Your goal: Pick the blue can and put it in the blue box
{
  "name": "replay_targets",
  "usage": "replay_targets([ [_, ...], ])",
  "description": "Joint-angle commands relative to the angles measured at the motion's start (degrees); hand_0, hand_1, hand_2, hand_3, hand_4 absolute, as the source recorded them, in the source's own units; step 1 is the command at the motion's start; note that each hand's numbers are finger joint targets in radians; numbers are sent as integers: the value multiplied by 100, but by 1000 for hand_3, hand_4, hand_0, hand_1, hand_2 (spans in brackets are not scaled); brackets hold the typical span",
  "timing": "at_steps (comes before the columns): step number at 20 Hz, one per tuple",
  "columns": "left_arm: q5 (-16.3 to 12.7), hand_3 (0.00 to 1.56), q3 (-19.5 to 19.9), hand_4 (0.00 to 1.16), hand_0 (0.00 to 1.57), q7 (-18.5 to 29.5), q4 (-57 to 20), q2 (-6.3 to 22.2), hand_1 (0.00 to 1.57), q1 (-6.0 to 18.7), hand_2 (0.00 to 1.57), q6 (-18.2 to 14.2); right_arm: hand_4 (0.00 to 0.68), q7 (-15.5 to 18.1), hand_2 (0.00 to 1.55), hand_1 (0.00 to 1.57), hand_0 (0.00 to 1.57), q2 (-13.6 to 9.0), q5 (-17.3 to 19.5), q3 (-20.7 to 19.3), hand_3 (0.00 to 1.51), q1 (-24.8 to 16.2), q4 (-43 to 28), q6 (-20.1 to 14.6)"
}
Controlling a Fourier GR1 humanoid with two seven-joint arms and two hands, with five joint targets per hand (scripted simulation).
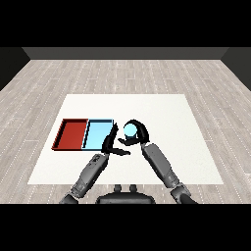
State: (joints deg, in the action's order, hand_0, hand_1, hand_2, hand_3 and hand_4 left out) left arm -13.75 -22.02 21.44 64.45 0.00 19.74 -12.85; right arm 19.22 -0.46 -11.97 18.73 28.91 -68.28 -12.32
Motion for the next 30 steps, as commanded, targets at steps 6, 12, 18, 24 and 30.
replay_targets([
  [6, -486, 0, -661, 0, 0, 172, -265, 0, 0, 268, 0, -495, 659, -34, 1438, 1390, 1390, 45, -104, 167, 1401, 164, 99, -18],
  [12, -616, 0, -124, 0, 0, 392, -1154, 0, 0, 877, 0, 48, 651, -70, 1429, 1408, 1408, 22, 259, 209, 1391, -238, -382, 145],
  [18, -813, 0, -1242, 0, 0, 371, -454, 0, 0, 360, 0, -804, 617, -431, 1442, 1420, 1420, 46, 131, 689, 1399, -55, -521, -216],
  [24, -606, 0, -564, 174, 0, 664, -1050, 0, 0, 679, 0, -238, 617, -207, 1426, 1319, 1319, 46, -200, 1200, 1395, 242, -174, -532],
  [30, 290, 327, -985, 181, 322, 52, -935, 6, 322, 908, 480, -1376, 593, -549, 1467, 1460, 1460, 43, -206, 1592, 1398, 215, -660, -835],
])
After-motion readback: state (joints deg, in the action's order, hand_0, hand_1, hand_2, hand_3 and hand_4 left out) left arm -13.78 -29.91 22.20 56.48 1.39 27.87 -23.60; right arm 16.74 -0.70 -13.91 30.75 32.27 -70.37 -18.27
